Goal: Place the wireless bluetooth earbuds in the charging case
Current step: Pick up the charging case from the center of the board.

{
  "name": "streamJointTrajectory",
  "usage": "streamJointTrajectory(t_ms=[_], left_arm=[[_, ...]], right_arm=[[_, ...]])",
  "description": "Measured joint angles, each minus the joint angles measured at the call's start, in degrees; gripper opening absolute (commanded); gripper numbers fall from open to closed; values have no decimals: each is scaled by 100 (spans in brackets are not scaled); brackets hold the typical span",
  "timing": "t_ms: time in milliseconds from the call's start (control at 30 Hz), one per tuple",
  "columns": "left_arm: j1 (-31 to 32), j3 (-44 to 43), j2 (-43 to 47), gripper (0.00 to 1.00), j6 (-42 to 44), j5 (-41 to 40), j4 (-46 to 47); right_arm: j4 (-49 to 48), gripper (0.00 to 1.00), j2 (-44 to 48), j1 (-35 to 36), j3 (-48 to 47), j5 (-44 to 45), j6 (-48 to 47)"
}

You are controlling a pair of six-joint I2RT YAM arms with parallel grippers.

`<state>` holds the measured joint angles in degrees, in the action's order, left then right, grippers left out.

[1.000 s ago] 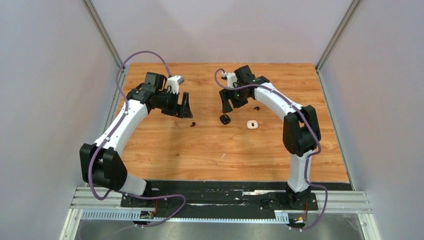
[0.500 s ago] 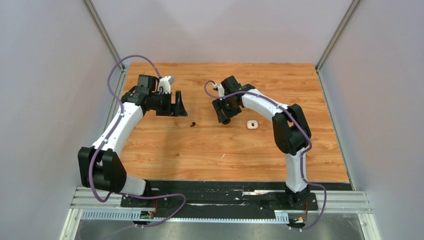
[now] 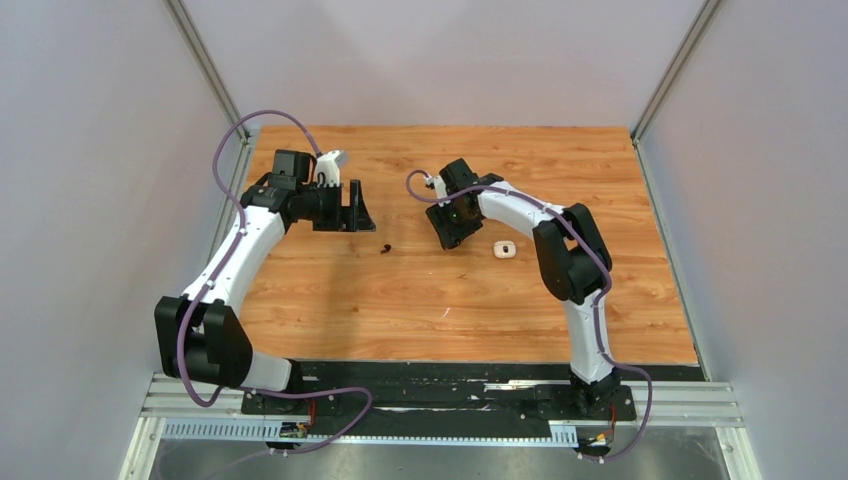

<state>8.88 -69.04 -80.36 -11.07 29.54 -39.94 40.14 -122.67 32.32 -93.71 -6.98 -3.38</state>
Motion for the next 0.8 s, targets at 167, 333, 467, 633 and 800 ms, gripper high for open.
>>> streamJointTrajectory(t_ms=[167,333,467,633,800], left_arm=[[0,0,0,88,-2,24,13],[0,0,-2,88,-17,63,42],[0,0,-2,87,-22,155,66],[0,-4,-162,86,-66,553,326],[9,-125,-664,80,-317,1364,916]], right_arm=[[-35,48,-4,0,2,96,-81],[-57,22,-11,2,-4,184,-162],[-79,0,-15,2,-9,201,-339],[-234,0,164,2,203,203,-1202],[-1714,0,1790,17,1971,295,-2599]])
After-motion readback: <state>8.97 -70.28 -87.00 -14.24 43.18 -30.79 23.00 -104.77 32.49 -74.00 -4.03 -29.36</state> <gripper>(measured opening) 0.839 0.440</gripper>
